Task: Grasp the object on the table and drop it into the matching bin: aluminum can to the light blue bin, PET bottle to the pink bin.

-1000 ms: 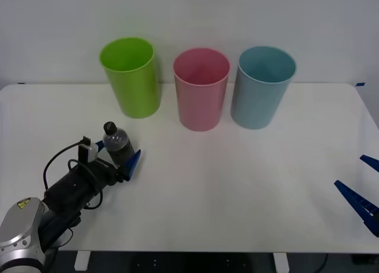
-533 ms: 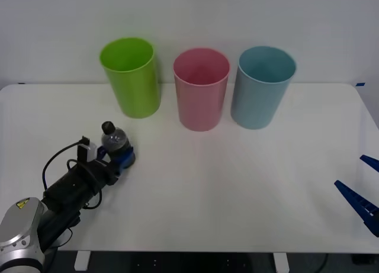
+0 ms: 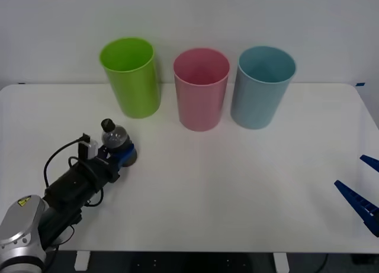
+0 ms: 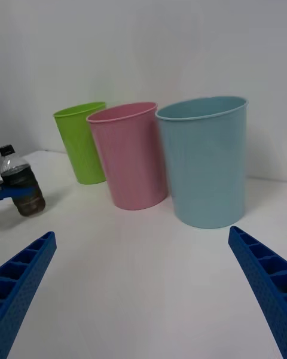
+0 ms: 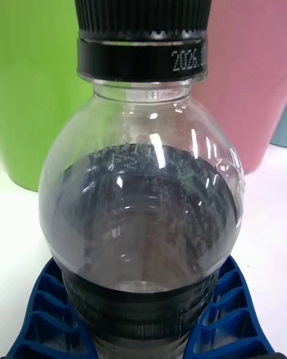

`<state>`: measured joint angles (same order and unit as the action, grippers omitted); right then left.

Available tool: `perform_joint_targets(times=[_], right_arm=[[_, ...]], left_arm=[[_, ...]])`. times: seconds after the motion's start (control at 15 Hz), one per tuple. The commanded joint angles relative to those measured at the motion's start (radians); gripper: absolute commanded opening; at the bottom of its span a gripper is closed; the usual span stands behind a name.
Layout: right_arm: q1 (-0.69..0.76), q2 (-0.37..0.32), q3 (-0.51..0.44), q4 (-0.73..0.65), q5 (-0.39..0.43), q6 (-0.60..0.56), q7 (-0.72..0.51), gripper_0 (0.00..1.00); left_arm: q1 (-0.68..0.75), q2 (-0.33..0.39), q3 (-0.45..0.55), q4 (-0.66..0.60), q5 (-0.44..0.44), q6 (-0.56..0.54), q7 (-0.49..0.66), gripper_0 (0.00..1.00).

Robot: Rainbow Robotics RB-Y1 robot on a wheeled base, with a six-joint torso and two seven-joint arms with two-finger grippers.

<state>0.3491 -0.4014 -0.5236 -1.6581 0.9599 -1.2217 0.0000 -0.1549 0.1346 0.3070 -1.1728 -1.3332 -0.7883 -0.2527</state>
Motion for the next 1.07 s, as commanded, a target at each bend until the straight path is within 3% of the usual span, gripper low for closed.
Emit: perform_joint_targets(times=[0.07, 0.47, 1.07], right_arm=[[0.000, 0.000, 0.000, 0.000, 0.000, 0.000, 0.000, 1.00], [0.000, 0.000, 0.000, 0.000, 0.000, 0.000, 0.000, 1.00], [0.000, 0.000, 0.000, 0.000, 0.000, 0.000, 0.000, 1.00]], left_arm=[[0.002, 0.056, 0.017, -0.001, 0.051, -0.035, 0.010, 0.00], [-0.002, 0.187, 0.038, -0.016, 0.184, -0.077, 0.064, 0.00], [-0.025, 0.230, 0.078, -0.238, 0.201, -0.124, 0.423, 0.00]])
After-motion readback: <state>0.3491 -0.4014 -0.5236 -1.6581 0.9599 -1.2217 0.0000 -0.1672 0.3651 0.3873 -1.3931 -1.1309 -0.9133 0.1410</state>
